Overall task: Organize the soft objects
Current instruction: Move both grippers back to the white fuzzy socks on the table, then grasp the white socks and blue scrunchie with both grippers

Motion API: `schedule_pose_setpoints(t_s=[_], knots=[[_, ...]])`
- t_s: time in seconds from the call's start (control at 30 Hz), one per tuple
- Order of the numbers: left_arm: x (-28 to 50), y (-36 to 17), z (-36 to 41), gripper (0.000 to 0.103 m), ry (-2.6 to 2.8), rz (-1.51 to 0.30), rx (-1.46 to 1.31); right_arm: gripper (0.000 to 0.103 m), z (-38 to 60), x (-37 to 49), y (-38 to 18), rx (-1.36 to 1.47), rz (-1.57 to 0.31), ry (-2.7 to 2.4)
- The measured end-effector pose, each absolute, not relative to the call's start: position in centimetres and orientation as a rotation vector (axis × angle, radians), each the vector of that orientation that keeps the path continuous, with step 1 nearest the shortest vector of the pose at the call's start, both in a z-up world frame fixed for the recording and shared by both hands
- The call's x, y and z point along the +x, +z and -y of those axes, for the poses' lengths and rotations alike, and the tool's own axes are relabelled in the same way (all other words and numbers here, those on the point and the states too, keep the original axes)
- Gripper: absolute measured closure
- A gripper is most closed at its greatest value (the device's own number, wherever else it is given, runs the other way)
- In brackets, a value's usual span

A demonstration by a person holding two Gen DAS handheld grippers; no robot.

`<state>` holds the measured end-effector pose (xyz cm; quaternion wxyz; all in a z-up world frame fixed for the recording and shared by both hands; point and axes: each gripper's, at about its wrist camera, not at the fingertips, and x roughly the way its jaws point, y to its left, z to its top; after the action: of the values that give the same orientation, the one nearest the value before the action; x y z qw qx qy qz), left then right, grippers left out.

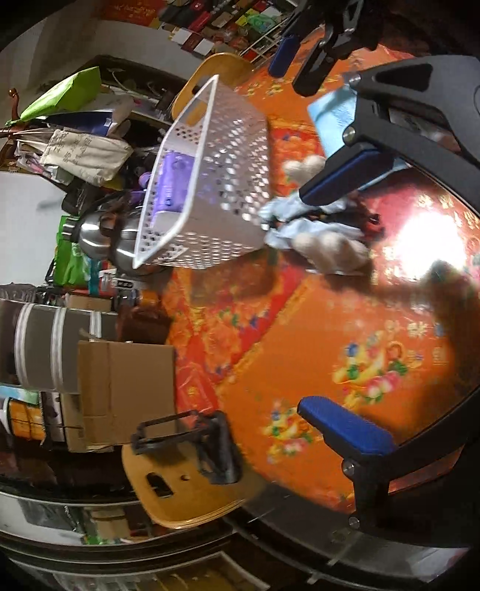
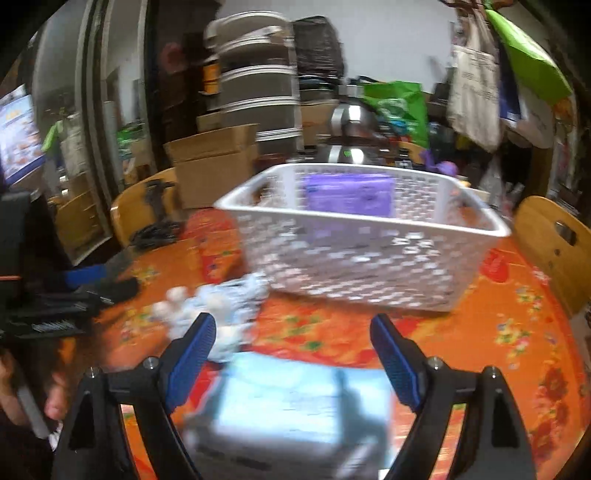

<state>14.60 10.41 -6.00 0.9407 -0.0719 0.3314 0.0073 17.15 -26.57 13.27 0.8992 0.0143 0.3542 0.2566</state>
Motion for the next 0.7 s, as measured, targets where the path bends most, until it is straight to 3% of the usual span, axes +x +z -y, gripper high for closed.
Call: schedule_pose_setpoints(t_s=[0.07,0.3,0.43,0.53,0.6,0.7], knots=[[14.4,-7.1,-10.6,0.001,0.002,-0.689,-0.145,0.019,24.7,16.4,13.0,0.011,-0.733,0.573],[15.8,-8.7,-10.0,0.011,-0.027,-0.719,-0.134,0.052,21.2,16.1,11.7,-0.037,-0.781,0.606],[16.2,-9.2,-9.5,0.017,-0.045,-0.73,-0.125,0.054,20.6,16.5,11.5,-0.039,-0.791,0.614],[16.6,-9.4,-8.9,0.028,-0.061,-0.741,-0.11,0.063,20.0,17.1,11.3,-0.041,-0.816,0.636],[17.0,-9.5,-8.5,0.041,-0.071,-0.753,-0.107,0.079,19.7,17.6,11.1,-0.04,-0.834,0.648],[17.5,-9.6,-7.8,0.058,-0.1,-0.761,-0.105,0.089,19.8,18.0,10.7,-0.026,-0.857,0.659]])
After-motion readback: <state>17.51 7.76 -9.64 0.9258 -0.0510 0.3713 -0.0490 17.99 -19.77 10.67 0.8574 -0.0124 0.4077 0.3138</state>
